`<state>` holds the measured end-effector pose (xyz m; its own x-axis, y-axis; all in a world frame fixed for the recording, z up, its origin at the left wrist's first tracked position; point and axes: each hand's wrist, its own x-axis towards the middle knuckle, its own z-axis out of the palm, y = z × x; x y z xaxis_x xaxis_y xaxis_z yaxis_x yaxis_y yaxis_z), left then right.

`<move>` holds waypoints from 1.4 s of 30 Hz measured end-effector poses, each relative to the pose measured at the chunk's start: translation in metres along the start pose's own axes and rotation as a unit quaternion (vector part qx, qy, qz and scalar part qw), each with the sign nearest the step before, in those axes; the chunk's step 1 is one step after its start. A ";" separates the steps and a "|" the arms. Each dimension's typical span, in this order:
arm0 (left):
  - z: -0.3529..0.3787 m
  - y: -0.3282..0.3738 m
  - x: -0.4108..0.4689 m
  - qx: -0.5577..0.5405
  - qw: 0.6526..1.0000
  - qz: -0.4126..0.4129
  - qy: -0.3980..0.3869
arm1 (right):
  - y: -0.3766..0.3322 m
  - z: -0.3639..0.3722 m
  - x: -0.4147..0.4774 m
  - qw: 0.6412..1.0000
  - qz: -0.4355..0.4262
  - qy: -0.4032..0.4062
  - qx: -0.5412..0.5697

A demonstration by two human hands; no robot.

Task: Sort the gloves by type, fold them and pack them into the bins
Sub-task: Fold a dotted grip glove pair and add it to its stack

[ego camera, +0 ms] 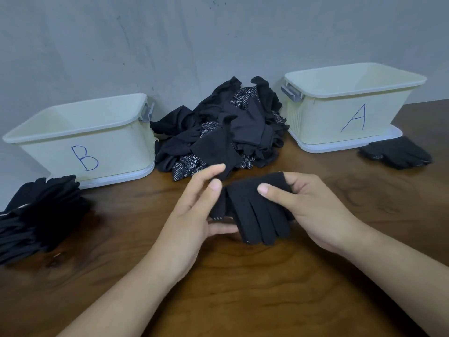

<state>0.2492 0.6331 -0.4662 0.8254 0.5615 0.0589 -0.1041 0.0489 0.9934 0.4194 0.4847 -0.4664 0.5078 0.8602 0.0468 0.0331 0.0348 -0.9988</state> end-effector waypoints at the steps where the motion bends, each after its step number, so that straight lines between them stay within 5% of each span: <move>1: 0.000 0.000 0.000 -0.042 0.999 -0.016 -0.029 | 0.001 0.000 0.001 1.000 0.000 0.010 0.006; 5: -0.005 -0.008 0.003 -0.029 0.995 -0.027 -0.095 | 0.004 -0.004 0.005 0.999 -0.001 0.038 0.019; 19: 0.006 -0.015 0.009 0.038 0.999 0.021 -0.012 | 0.014 -0.019 0.014 0.998 -0.053 -0.027 0.024; 29: 0.071 -0.020 0.052 0.105 0.993 0.040 0.041 | 0.005 -0.073 0.015 0.997 -0.025 0.069 0.003; 37: 0.199 -0.043 0.121 0.040 0.998 0.052 0.003 | 0.006 -0.197 0.011 0.969 -0.058 0.239 0.001; 42: 0.269 -0.055 0.168 0.105 0.991 0.080 -0.012 | 0.011 -0.270 0.015 0.932 -0.054 0.356 0.030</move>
<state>0.5431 0.5031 -0.4842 0.8208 0.5281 0.2177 -0.1200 -0.2132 0.9696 0.6598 0.3611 -0.4737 0.9480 0.2943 0.1213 0.0798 0.1491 -0.9856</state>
